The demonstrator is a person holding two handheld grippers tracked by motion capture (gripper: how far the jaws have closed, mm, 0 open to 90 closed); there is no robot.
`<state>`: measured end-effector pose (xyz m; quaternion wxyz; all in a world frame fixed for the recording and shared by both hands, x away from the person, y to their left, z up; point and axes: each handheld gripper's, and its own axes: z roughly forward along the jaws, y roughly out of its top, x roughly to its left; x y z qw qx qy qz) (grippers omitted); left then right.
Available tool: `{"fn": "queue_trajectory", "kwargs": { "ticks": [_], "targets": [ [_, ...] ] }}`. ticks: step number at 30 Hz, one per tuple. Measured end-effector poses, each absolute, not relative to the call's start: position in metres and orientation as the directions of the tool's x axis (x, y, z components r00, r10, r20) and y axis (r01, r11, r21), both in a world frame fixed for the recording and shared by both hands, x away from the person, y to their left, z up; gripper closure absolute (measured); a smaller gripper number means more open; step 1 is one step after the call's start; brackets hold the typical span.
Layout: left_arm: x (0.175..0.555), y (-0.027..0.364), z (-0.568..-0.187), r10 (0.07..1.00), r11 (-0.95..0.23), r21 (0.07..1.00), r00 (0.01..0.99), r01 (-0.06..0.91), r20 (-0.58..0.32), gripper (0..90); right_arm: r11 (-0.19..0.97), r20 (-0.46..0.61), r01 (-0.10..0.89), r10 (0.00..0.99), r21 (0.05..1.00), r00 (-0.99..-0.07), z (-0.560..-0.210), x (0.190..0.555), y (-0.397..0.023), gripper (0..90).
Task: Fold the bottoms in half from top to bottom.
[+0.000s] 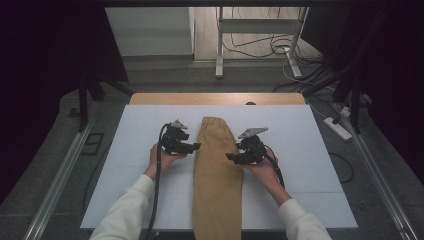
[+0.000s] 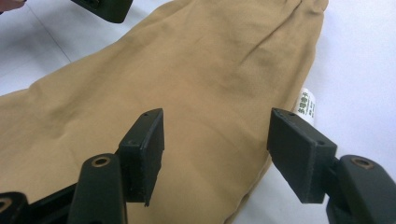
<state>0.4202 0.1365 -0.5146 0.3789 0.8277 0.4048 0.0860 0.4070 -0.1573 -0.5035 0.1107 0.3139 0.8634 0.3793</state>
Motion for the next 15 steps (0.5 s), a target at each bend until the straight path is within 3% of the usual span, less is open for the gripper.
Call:
{"fn": "queue_trajectory", "kwargs": {
  "ticks": [15],
  "targets": [
    [0.43, 0.136, -0.52, 0.74, -0.367, 0.69, 0.645, 0.624, -0.19, 29.5, 0.497, 0.055, 0.474, 0.646, 0.726, -0.761, -0.506, 0.426, -0.158, 37.1]
  ]
}}
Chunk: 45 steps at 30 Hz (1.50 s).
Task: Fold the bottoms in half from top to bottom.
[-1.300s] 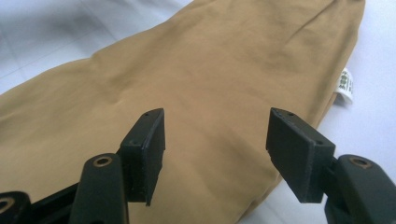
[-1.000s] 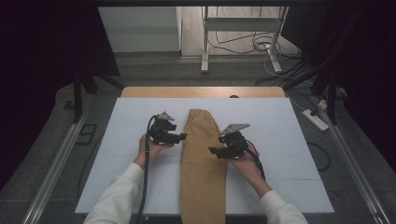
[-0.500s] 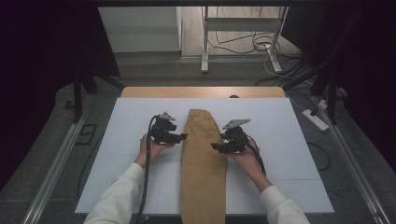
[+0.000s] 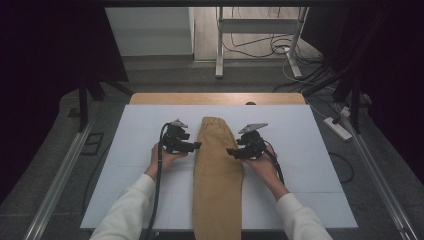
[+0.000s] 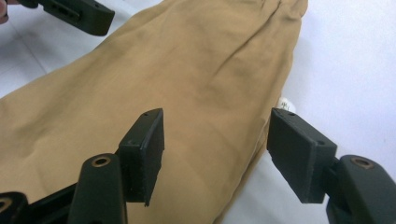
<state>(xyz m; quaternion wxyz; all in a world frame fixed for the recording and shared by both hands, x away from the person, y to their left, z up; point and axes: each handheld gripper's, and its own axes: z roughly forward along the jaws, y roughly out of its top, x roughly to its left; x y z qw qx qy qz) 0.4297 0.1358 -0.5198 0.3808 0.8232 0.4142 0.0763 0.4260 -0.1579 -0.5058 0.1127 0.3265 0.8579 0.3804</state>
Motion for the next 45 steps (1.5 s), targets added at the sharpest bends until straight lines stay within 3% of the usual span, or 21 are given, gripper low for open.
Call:
{"fn": "queue_trajectory", "kwargs": {
  "ticks": [19, 45],
  "targets": [
    [0.473, 0.125, -0.527, 0.749, -0.353, 0.684, 0.631, 0.638, -0.202, 29.6, 0.465, 0.066, 0.504, 0.684, 0.728, -0.726, -0.506, 0.47, -0.154, 37.1],
    [0.477, 0.122, -0.538, 0.76, -0.362, 0.651, 0.616, 0.668, -0.209, 31.1, 0.52, 0.076, 0.558, 0.684, 0.647, -0.726, -0.523, 0.508, -0.135, 35.5]
  ]
}}
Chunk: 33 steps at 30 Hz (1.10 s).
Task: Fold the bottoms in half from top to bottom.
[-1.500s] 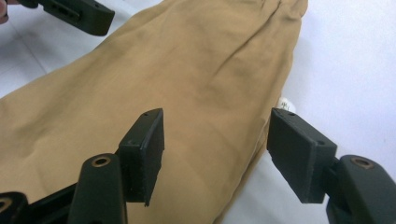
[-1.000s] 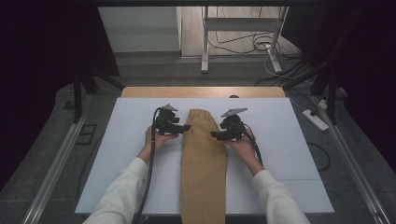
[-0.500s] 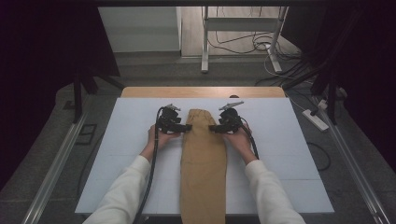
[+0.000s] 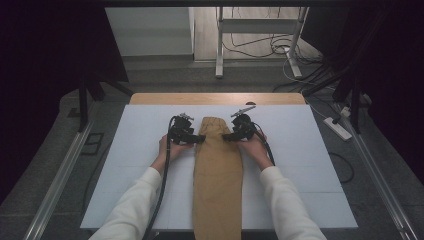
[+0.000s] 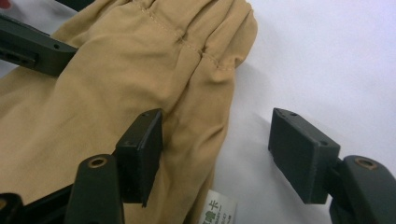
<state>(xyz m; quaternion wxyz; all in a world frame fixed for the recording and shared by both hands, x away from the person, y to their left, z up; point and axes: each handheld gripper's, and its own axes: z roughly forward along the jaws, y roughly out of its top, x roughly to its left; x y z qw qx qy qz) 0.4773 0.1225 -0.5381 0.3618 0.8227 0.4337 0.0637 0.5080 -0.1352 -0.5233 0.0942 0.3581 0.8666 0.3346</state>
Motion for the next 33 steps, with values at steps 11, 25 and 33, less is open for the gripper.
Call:
{"fn": "queue_trajectory", "kwargs": {
  "ticks": [11, 25, 33],
  "targets": [
    [0.473, 0.118, -0.54, 0.728, -0.358, 0.659, 0.639, 0.661, -0.246, 60.5, 0.541, 0.108, 0.558, 0.651, 0.629, -0.752, -0.522, 0.506, -0.127, 67.1],
    [0.47, 0.118, -0.534, 0.696, -0.384, 0.666, 0.674, 0.64, -0.247, 83.5, 0.539, 0.121, 0.548, 0.633, 0.639, -0.764, -0.518, 0.502, -0.129, 80.5],
    [0.464, 0.122, -0.517, 0.683, -0.387, 0.712, 0.701, 0.587, -0.206, 83.6, 0.525, 0.088, 0.504, 0.628, 0.686, -0.774, -0.505, 0.495, -0.131, 80.8]
  ]
}}
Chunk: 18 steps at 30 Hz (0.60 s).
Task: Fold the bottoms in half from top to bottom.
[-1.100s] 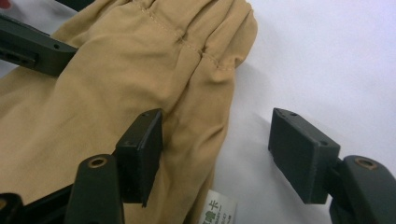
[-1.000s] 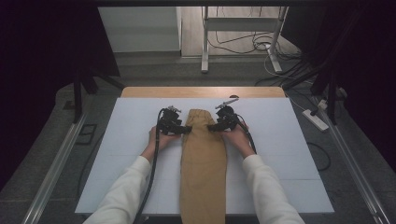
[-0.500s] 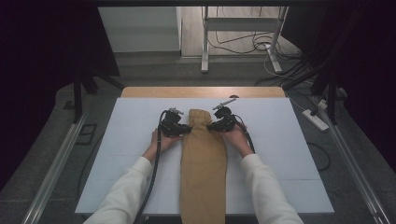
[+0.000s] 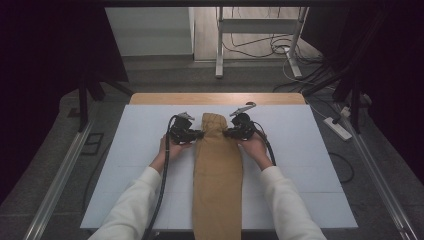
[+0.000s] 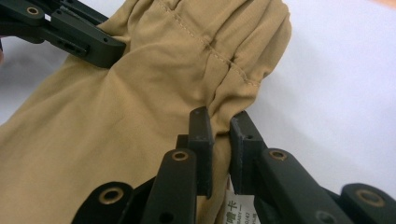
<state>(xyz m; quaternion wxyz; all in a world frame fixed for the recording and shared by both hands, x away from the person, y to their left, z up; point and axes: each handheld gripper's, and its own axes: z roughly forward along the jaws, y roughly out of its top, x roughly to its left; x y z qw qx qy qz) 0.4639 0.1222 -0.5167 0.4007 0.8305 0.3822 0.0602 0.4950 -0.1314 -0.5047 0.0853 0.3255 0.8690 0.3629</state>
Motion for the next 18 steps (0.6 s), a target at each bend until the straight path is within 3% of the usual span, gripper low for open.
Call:
{"fn": "queue_trajectory", "kwargs": {
  "ticks": [18],
  "targets": [
    [0.46, 0.125, -0.506, 0.678, -0.366, 0.74, 0.706, 0.564, -0.203, 84.0, 0.51, 0.062, 0.459, 0.617, 0.727, -0.784, -0.489, 0.488, -0.135, 80.8]
  ]
}}
